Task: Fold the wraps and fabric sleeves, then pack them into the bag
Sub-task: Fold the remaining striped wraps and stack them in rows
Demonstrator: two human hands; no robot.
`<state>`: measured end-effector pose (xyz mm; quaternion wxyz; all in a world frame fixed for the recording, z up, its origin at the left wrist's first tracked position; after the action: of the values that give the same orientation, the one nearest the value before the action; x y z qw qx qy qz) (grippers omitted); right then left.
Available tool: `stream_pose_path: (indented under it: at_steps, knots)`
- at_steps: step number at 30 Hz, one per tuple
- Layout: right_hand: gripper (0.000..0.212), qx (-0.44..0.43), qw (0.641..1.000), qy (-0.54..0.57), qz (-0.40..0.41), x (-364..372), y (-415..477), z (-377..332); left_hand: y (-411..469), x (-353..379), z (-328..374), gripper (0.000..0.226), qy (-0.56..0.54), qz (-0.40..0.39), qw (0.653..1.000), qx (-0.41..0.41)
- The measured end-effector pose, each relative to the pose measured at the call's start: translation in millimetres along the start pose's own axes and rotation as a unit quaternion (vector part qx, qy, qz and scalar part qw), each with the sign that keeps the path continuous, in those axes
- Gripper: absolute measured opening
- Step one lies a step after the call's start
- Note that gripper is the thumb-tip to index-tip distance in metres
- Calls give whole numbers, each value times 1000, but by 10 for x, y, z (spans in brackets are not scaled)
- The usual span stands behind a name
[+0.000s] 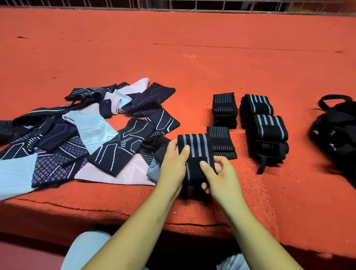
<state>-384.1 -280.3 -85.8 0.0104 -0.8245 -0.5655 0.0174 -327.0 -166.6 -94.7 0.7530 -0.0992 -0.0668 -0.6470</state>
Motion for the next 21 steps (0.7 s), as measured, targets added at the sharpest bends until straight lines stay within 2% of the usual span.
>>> stream_pose_path:
  at_steps: [2,6,12,16,19,21]
  knots:
    - [14,-1,999,21,47,-80,91,-11,30,109,10,26,13,-28,1000,3]
    - [20,-15,994,1,107,-248,405,-5,213,361,-12,46,59,-76,993,-65]
    - [17,-60,983,-102,144,-391,911,9,745,752,-188,41,178,-49,983,-22]
    - [47,-50,969,-193,146,-417,1114,196,925,927,-328,36,265,-48,963,7]
    - [40,-44,956,-238,168,-445,1070,311,938,953,-510,45,336,-79,938,11]
    - [36,-84,945,-258,185,-447,1036,381,942,929,-621,51,376,-90,921,34]
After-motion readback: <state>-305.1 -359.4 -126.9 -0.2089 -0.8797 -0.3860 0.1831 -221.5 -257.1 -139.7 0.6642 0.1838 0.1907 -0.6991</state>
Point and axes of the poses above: each hand's wrist, its own y-axis towards the middle knuckle, its own x-axis out of the palm, z = x × y, the point moved 2 cm from there along y, towards the middle knuckle, and after that the axes turned 6 degrees about z, right-handed, at the moved point
